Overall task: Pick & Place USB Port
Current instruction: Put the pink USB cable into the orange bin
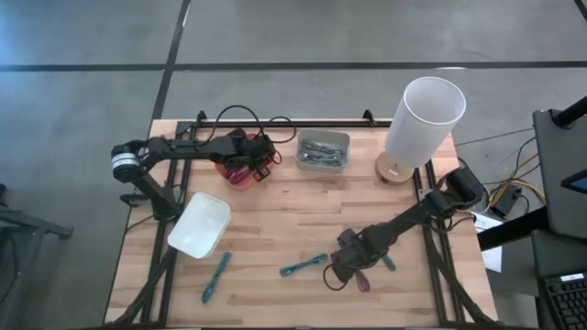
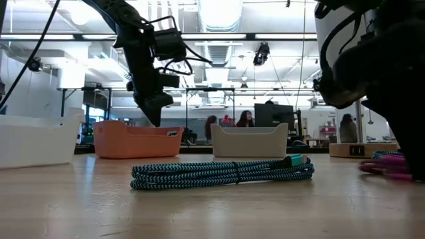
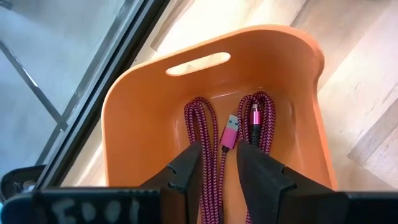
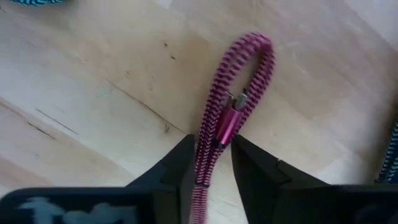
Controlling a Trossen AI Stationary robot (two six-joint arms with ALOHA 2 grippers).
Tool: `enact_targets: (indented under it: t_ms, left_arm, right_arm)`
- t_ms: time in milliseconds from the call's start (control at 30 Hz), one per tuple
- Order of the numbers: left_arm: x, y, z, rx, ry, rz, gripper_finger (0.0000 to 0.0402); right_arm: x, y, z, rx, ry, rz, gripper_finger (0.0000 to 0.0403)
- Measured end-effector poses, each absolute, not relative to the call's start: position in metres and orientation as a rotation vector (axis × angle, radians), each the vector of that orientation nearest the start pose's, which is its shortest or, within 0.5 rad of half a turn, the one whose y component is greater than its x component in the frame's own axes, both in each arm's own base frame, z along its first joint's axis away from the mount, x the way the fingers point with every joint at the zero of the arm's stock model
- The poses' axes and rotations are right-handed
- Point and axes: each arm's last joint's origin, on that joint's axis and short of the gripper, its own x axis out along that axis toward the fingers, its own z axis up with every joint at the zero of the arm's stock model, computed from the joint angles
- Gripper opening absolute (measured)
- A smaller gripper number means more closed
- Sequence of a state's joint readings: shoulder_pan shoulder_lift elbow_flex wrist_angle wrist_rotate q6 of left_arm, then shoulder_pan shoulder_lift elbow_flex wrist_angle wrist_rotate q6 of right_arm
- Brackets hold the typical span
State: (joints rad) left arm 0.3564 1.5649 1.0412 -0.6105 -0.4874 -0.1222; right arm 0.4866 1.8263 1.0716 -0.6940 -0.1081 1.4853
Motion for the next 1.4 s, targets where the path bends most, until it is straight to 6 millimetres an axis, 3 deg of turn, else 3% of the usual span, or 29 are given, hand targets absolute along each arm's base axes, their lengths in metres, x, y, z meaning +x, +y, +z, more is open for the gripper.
enact_targets:
  t_ms: [200, 400, 633, 933, 1133, 1400]
  left_arm:
    - [0.279, 0.113, 0.215, -0.014, 1.104, 0.743, 0.0106]
    - [0.278, 0.101, 0.236, -0.081, 0.989, 0.591, 0.0106]
    - [0.272, 0.082, 0.278, -0.088, 0.753, 0.35, 0.0106]
    - [0.243, 0.07, 0.316, -0.064, 0.599, 0.326, 0.0106]
    - [0.229, 0.063, 0.309, -0.061, 0.6, 0.314, 0.0106]
    - [0.218, 0.054, 0.27, -0.062, 0.64, 0.276, 0.0106]
  right_arm:
    - [0.288, 0.156, 0.148, 0.926, 1.406, -0.591, 0.0038]
    - [0.304, 0.158, 0.166, 0.864, 1.332, -0.496, 0.0016]
    - [0.335, 0.144, 0.203, 0.597, 1.06, -0.449, 0.0022]
    - [0.367, 0.113, 0.261, 0.174, 0.794, -0.501, 0.0022]
    - [0.385, 0.078, 0.266, 0.094, 0.73, -0.504, 0.0022]
    - [0.402, 0.04, 0.251, 0.085, 0.626, -0.412, 0.0022]
